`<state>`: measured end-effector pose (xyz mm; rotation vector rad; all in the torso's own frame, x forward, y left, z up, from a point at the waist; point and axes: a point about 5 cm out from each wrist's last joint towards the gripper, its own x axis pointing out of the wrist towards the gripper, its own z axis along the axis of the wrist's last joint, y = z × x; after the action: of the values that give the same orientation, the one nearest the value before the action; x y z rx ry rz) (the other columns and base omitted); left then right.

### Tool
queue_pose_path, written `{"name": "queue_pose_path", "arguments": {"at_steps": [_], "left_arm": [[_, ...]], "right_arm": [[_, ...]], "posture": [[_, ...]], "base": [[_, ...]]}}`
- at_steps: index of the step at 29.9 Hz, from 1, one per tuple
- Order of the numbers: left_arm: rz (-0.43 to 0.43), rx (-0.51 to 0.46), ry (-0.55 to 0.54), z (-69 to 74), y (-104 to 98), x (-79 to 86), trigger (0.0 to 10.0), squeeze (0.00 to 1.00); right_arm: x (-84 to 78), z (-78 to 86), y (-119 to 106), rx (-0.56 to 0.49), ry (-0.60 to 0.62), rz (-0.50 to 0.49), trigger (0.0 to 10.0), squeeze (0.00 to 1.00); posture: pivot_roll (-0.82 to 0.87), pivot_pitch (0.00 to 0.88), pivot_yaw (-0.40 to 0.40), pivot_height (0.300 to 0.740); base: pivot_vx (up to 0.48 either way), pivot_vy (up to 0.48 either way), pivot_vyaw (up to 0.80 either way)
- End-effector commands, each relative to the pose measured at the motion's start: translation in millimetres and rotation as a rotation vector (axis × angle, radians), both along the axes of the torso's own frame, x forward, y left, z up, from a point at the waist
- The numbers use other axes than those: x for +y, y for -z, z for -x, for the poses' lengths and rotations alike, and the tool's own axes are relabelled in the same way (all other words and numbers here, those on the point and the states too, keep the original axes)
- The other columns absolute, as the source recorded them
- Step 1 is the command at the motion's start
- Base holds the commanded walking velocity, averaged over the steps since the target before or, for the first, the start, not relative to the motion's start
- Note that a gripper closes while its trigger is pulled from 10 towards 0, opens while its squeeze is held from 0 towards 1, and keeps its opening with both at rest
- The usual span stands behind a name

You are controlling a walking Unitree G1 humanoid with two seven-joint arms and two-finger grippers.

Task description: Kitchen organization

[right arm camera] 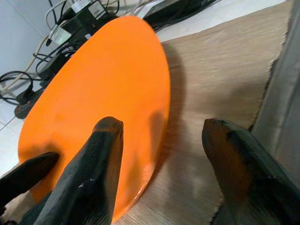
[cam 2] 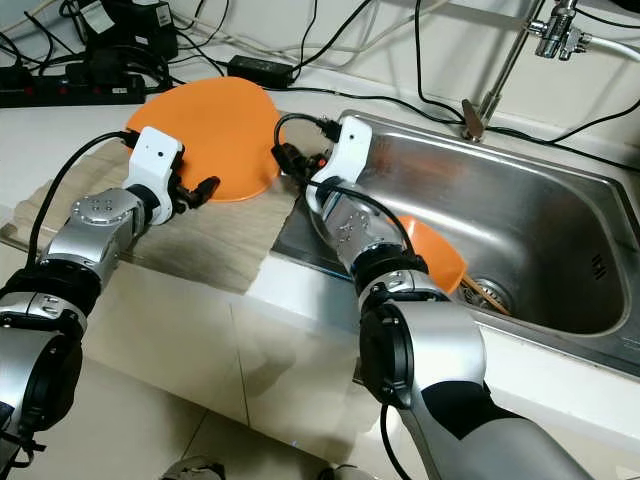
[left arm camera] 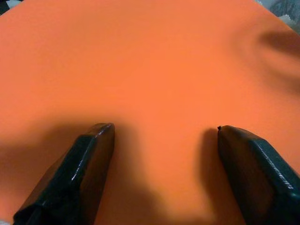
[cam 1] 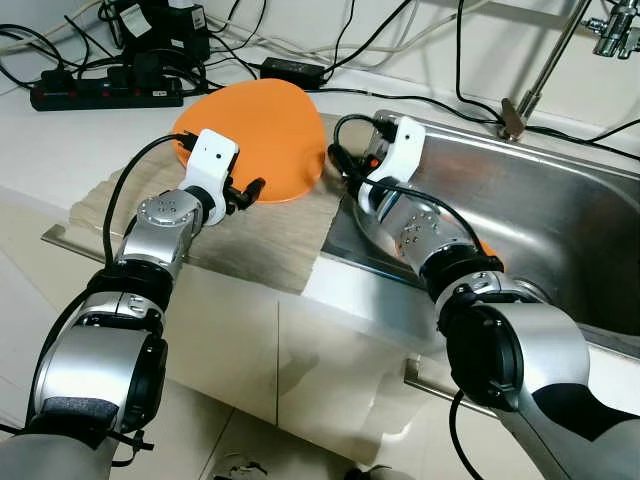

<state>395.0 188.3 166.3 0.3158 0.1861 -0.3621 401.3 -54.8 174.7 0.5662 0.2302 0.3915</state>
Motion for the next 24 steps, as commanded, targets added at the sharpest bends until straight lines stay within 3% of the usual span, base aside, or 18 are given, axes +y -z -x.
{"name": "queue_pose_path", "arguments": {"at_steps": [1,8,10,11,24], "left_arm": [[-0.051,0.148,0.031,12.3,36,-1.9,10.0,0.00],[-0.052,0.148,0.045,14.0,38,-1.8,10.0,0.00],[-0.052,0.148,0.051,14.7,39,-3.1,10.0,0.00],[-0.051,0.148,0.053,14.7,39,-3.4,10.0,0.00],[-0.048,0.133,0.062,15.2,38,-3.5,10.0,0.00]], "right_arm": [[0.4,-0.7,-2,0.000,0.001,-0.021,10.0,1.00],[5.2,3.2,7,0.025,-0.015,-0.043,10.0,1.00],[7.4,5.8,13,0.040,-0.021,-0.005,10.0,0.25],[8.7,6.7,15,0.046,-0.026,0.001,10.0,0.00],[26.5,14.9,22,0.060,-0.112,-0.061,10.0,0.00]], "posture": [[-0.02,0.054,-0.082,0.740],[-0.01,0.055,-0.089,0.740],[0.00,0.054,-0.092,0.740],[0.00,0.054,-0.093,0.740],[0.00,0.059,-0.094,0.740]], "base": [[0.000,0.000,0.00],[0.000,0.000,0.00],[0.000,0.000,0.00],[0.000,0.000,0.00],[0.000,0.000,0.00]]}}
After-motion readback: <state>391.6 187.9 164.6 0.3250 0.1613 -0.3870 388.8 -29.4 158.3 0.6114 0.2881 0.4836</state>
